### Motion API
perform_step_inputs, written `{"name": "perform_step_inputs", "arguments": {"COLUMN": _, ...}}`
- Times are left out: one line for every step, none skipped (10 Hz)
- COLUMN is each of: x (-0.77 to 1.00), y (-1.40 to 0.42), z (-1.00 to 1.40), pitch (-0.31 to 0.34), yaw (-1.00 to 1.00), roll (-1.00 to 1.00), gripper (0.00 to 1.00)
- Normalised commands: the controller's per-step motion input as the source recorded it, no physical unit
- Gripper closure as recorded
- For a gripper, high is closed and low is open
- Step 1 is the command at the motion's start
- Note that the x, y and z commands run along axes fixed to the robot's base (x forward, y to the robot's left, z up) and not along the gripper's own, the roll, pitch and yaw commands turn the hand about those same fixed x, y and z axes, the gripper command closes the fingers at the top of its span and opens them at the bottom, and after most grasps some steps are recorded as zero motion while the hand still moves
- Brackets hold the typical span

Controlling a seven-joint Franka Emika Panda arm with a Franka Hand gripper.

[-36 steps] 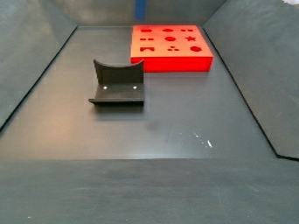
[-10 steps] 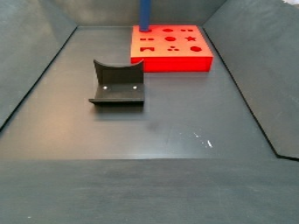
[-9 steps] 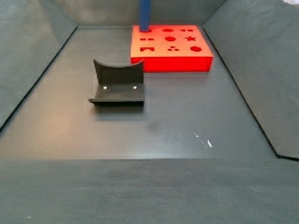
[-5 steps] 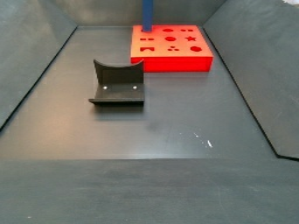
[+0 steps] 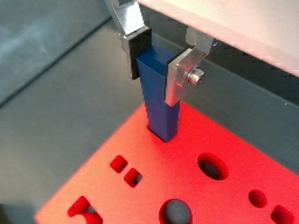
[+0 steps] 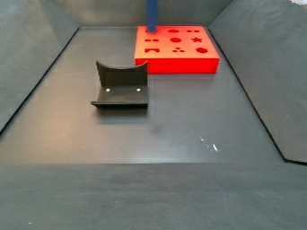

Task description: Insert the rectangle object.

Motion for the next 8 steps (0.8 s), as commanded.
{"name": "perform_step_inputs", "arguments": {"x": 0.05, "y": 0.0, "z": -0.88, "pitch": 0.079, "yaw": 0.07, "roll": 0.02, "gripper": 1.0}}
{"name": "perform_step_inputs", "arguments": {"x": 0.0, "y": -0.04, "z": -0.8, "pitch": 0.054, "yaw": 0.06, "roll": 0.03, "gripper": 1.0}}
{"name": "perform_step_inputs", "arguments": {"x": 0.0, "y": -0.12, "z": -0.6, "pitch": 0.041, "yaw": 0.04, "roll": 0.06, "gripper": 1.0}}
{"name": "perform_step_inputs", "arguments": {"x": 0.0, "y": -0.26, "z": -0.49, "pitch": 0.039, "yaw": 0.1, "roll": 0.08, "gripper": 1.0}}
{"name": "perform_step_inputs", "arguments": {"x": 0.05, "y": -0.37, "z": -0.41, "pitch": 0.054, "yaw": 0.11, "roll": 0.02, "gripper": 1.0}}
{"name": "perform_step_inputs", "arguments": {"x": 0.13, "y": -0.39, "z": -0.36, "pitch": 0.049, "yaw": 0.13, "roll": 0.01, "gripper": 1.0}}
{"name": "perform_step_inputs", "arguments": {"x": 0.07, "y": -0.31, "z": -0.28, "pitch": 0.017, "yaw": 0.11, "roll": 0.03, "gripper": 1.0}}
{"name": "perform_step_inputs", "arguments": {"x": 0.0, "y": -0.19, "z": -0.09, "pitch": 0.0, "yaw": 0.02, "roll": 0.02, "gripper": 1.0}}
